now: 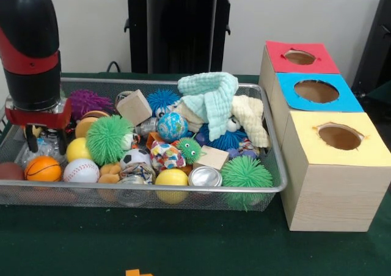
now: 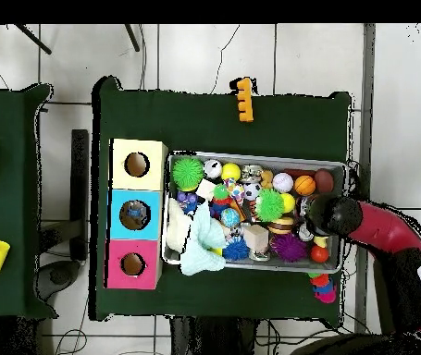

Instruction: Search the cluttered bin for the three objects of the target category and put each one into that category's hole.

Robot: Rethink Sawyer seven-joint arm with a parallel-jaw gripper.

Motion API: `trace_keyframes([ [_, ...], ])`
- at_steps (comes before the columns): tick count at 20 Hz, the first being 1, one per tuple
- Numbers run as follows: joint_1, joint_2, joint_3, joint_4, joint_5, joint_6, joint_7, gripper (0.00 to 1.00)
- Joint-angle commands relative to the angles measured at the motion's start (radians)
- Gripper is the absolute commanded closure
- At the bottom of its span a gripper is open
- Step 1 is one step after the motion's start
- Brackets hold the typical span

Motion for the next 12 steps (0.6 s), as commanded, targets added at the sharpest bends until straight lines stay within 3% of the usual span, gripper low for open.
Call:
trace_keyframes([
  [1,0.042,0.166,-0.004,-0.071,-0.036,-0.090,0.111,0.00],
  [12,0.108,0.183,-0.099,-0.087,-0.045,-0.168,0.183,0.00],
])
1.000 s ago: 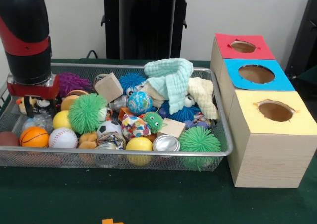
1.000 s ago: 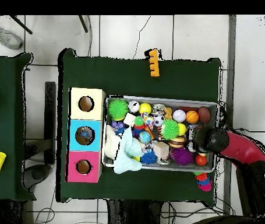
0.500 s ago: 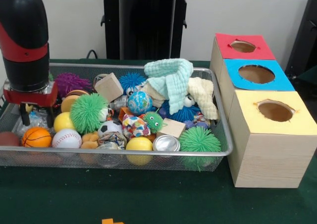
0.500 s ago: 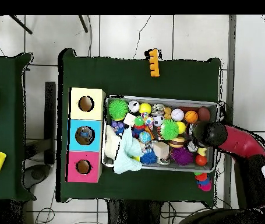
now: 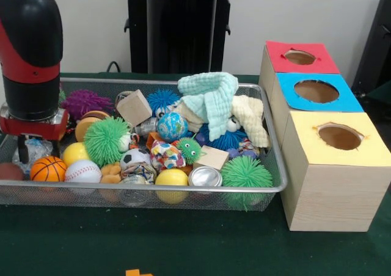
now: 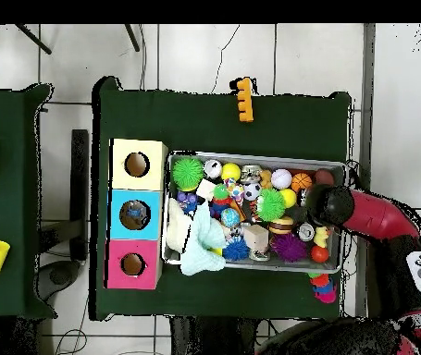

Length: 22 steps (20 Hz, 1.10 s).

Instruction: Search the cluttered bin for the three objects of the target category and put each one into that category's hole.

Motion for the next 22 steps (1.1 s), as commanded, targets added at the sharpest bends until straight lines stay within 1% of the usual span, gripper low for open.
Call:
trace_keyframes([
  [1,0.037,0.154,-0.045,-0.008,-0.043,-0.139,0.188,0.00],
  [7,0.071,0.141,-0.093,0.003,-0.033,-0.144,0.189,0.00],
  [10,0.082,0.130,-0.103,0.007,-0.027,-0.122,0.165,0.00],
  [14,0.086,0.131,-0.116,0.012,-0.033,-0.129,0.141,0.00],
  [16,0.100,0.121,-0.134,0.014,-0.044,-0.129,0.135,0.00],
  [17,0.118,0.116,-0.159,0.014,-0.055,-0.133,0.144,0.00],
  [18,0.161,0.112,-0.210,0.004,-0.085,-0.162,0.169,0.00],
  [20,0.266,0.118,-0.352,-0.015,-0.118,-0.203,0.278,0.00],
  [22,0.352,0.155,-0.484,-0.027,-0.114,-0.258,0.394,0.00],
])
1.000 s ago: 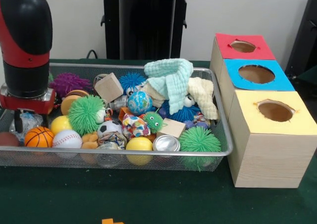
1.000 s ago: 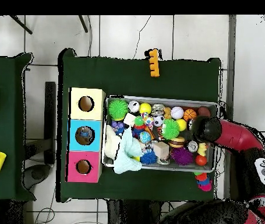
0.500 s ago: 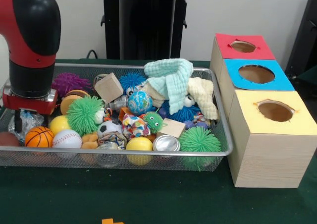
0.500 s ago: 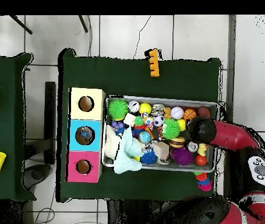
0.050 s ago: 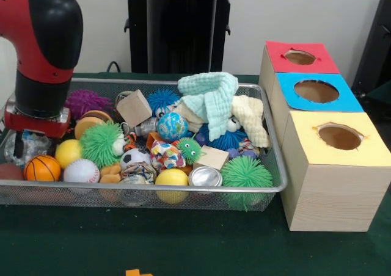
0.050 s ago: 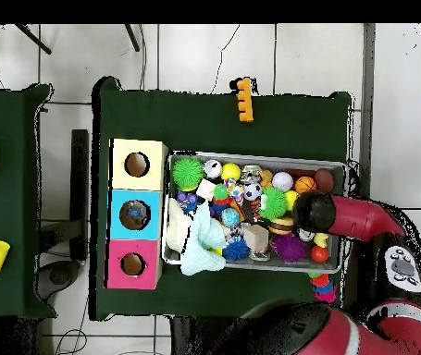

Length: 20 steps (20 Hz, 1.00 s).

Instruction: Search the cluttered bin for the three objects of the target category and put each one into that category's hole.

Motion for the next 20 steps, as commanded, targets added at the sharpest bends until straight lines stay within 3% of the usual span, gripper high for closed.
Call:
trace_keyframes([
  [1,0.211,0.133,-0.305,-0.027,-0.080,-0.153,0.443,0.00],
  [5,0.349,0.249,-0.520,-0.024,0.005,-0.229,0.607,0.00],
  [9,0.421,0.350,-0.630,-0.011,0.096,-0.245,0.693,0.00],
  [13,0.446,0.384,-0.635,-0.004,0.144,-0.230,0.718,0.00],
  [20,0.444,0.359,-0.602,0.027,0.130,-0.207,0.721,0.00],
])
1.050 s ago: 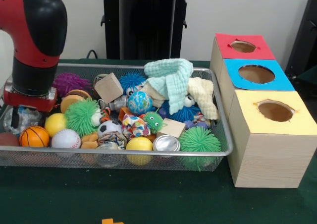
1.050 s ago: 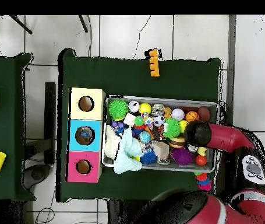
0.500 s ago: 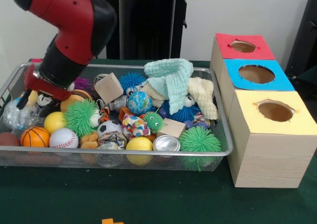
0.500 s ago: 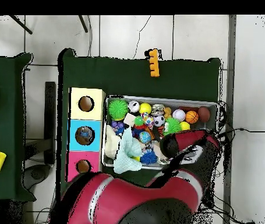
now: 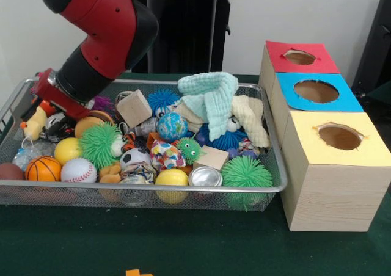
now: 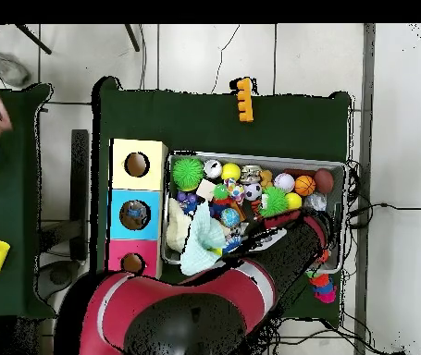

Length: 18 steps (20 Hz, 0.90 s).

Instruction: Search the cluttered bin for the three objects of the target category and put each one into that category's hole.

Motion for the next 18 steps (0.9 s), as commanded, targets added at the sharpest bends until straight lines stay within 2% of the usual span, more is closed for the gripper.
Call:
trace_keyframes([
  [1,-0.027,0.052,-0.007,0.030,0.045,-0.018,0.213,0.00],
  [5,-0.032,0.026,0.014,0.063,0.042,-0.025,0.202,0.00],
  [7,-0.087,-0.006,0.072,0.095,0.035,-0.096,0.187,0.00],
  [8,-0.158,-0.041,0.150,0.109,0.004,-0.158,0.142,0.00],
  [9,-0.290,-0.105,0.309,0.130,-0.069,-0.197,0.038,0.00],
  [11,-0.583,-0.205,0.672,0.178,-0.234,-0.149,-0.196,0.00],
  [13,-0.781,-0.225,0.922,0.209,-0.351,-0.089,-0.323,0.00],
  [15,-0.869,-0.221,1.036,0.214,-0.404,-0.057,-0.363,0.00],
  [18,-0.937,-0.216,1.126,0.217,-0.445,-0.025,-0.390,0.00],
])
